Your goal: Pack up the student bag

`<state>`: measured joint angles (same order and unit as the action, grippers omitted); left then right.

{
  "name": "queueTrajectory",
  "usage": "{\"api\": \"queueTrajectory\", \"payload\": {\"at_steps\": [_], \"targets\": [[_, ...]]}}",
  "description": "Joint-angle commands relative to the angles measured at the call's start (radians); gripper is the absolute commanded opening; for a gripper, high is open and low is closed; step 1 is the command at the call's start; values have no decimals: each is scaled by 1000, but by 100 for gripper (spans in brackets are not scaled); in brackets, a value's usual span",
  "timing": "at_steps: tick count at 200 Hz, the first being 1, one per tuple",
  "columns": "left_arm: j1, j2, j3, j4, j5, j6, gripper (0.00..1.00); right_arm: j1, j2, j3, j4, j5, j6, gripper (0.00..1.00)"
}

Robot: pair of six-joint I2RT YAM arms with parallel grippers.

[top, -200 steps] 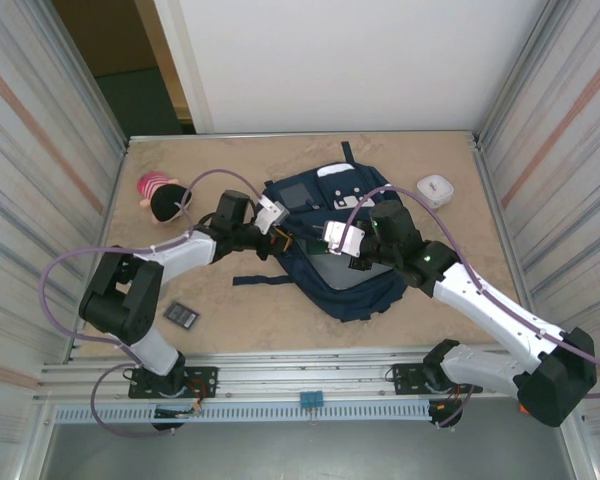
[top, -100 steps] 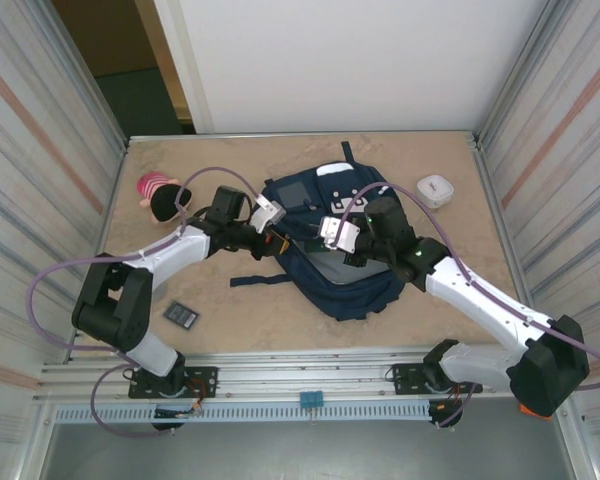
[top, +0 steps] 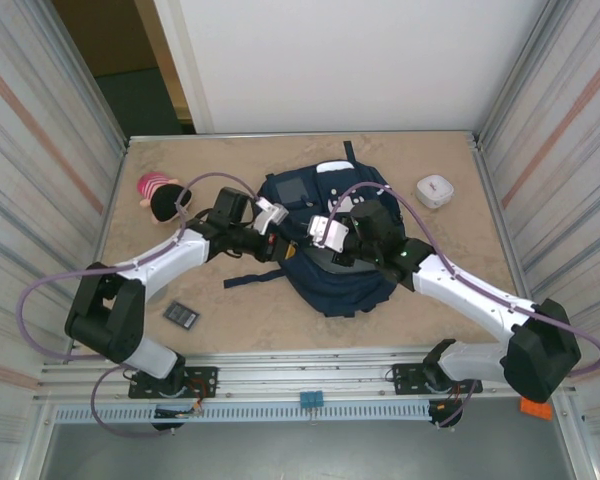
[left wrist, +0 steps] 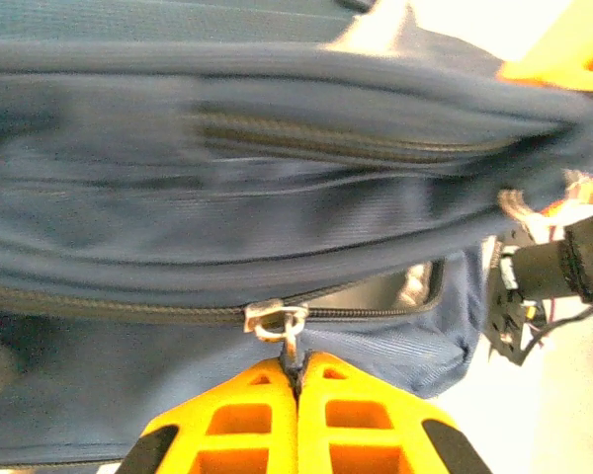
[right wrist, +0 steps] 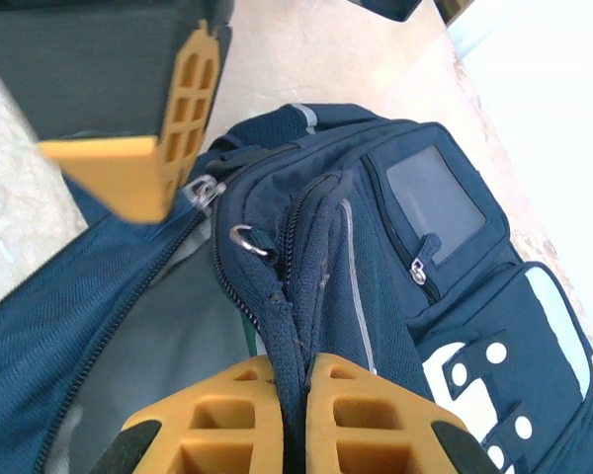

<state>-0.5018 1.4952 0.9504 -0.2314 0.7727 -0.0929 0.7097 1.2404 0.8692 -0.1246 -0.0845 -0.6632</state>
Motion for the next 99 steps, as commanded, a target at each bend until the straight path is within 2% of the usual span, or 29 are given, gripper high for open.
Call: {"api": "queueTrajectory", "payload": {"at_steps": [1,33,53,64,84,99], "targets": [[-81,-93,-21,45,100,-37,0,1,34,-18,111,42,51,0],[-174,-125,-99,215,9,-138,0,-30,70,-41,196,-17,119,1],[-219,-115,-137,318,-37,-219,0,-30,82,-29,169,-47,156,15],[-228,-118,-160,357,-83,-244,0,-29,66,-29,141,-51,208,27],[-216,-114,-200,370,-188,-251,0,-57,-19,-8,49,-67,435,44],[-197,-105,-206,350,-229,-238,0,-92,-99,14,-32,-100,687,57]]}}
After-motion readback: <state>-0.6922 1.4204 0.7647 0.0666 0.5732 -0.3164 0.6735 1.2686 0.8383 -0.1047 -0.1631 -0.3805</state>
